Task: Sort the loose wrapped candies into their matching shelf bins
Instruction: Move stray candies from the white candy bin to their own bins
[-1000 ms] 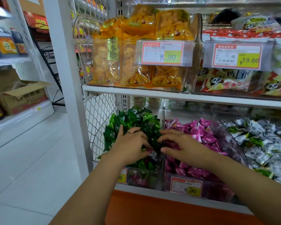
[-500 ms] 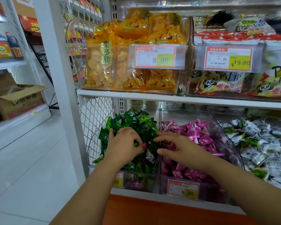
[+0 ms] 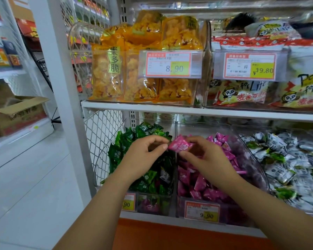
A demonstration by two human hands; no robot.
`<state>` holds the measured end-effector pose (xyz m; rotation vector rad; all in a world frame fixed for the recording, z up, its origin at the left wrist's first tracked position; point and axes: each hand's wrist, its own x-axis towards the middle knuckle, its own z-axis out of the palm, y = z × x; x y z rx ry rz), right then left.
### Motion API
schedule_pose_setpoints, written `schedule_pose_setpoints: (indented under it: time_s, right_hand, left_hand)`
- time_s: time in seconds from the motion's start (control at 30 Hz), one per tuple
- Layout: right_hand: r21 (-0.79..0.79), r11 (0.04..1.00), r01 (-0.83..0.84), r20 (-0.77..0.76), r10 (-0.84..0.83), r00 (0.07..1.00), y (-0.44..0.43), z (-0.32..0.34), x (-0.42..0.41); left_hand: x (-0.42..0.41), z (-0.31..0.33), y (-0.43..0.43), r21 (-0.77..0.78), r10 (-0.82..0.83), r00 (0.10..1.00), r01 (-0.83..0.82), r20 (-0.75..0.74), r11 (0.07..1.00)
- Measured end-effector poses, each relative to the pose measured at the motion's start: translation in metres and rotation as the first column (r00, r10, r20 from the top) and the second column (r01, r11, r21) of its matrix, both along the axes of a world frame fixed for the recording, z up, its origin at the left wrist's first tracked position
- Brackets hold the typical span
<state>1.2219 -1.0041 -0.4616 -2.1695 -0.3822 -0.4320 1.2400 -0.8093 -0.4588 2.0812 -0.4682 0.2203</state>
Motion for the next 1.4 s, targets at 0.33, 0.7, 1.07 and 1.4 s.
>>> schedule_pose_setpoints:
  time_s: [0.33,0.7,1.07,1.4]
  right_hand:
    - [-0.305,0.921,0.244,0.033,-0.246,0.969,-0.041,-0.008,0.012]
    - [-0.35,0.936,0.041,0.013,-0.039,0.999,-0.023,-0.012,0.001]
    - [-0.165,0.985,-0.045,-0.065,0.034,0.997,-0.014,-0.002,-0.01]
    - [0.195,0.979,-0.057,-0.177,0.092,0.98,-0.03,0.006,-0.039]
  left_hand:
    - [0.019,-0.033,0.005,0.669,0.065,0.978,-0.184,0.199,0.72]
    - [0.027,-0.04,-0.006,0.715,0.136,0.964,-0.261,0.229,0.648]
    - [0.002,-0.001,0.017,0.44,0.128,0.955,-0.239,0.267,0.866]
    - [-0.021,0.011,-0.04,0.134,-0.003,0.985,-0.021,0.175,0.991]
